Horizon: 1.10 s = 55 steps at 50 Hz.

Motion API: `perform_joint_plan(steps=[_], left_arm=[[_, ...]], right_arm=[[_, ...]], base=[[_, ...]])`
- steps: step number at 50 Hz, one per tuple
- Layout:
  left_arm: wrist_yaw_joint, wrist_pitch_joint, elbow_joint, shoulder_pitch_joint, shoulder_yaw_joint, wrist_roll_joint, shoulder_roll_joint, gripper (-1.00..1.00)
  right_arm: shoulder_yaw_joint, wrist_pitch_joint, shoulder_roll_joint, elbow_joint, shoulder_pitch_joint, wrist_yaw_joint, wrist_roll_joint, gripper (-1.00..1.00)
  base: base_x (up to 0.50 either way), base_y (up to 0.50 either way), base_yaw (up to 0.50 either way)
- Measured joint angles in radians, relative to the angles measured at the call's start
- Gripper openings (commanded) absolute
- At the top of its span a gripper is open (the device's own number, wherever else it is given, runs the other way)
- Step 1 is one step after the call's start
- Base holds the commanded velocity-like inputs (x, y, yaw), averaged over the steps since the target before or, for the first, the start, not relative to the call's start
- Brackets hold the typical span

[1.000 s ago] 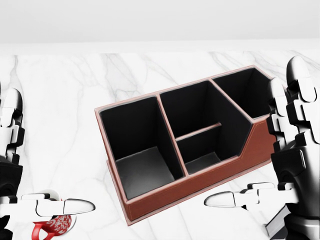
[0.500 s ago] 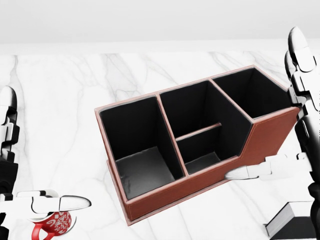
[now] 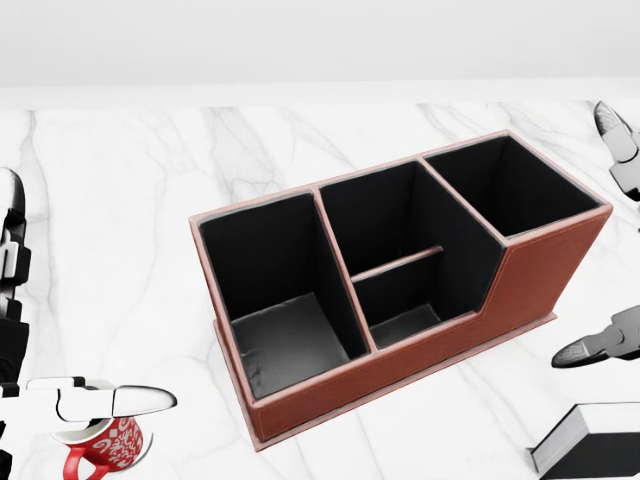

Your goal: Pick up the book and place it in the back compartment of the caddy.

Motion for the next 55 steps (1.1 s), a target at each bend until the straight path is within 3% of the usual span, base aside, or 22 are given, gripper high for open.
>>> perform_joint_plan(steps=[17, 26, 42, 55], left_arm=[[0.0, 0.0, 0.011, 0.002, -0.003, 0.004, 0.0, 1.0], [0.001, 0.0, 0.017, 0.005, -0.012, 0.012, -0.001, 1.0], [0.0, 0.0, 0.019, 0.007, -0.018, 0.018, -0.003, 1.0], [0.001, 0.0, 0.023, 0.007, -0.02, 0.018, -0.003, 1.0]], right_arm=[[-0.108, 0.0, -0.09, 0.107, 0.022, 0.137, -0.088, 1.0], [-0.103, -0.089, -0.135, 0.227, 0.017, 0.154, -0.12, 1.0], [-0.088, -0.171, -0.159, 0.336, 0.005, 0.154, -0.163, 1.0], [-0.066, -0.175, -0.154, 0.38, 0.013, 0.154, -0.203, 1.0]], base=[[0.0, 0.0, 0.0], [0.0, 0.0, 0.0], [0.0, 0.0, 0.0], [0.0, 0.0, 0.0]])
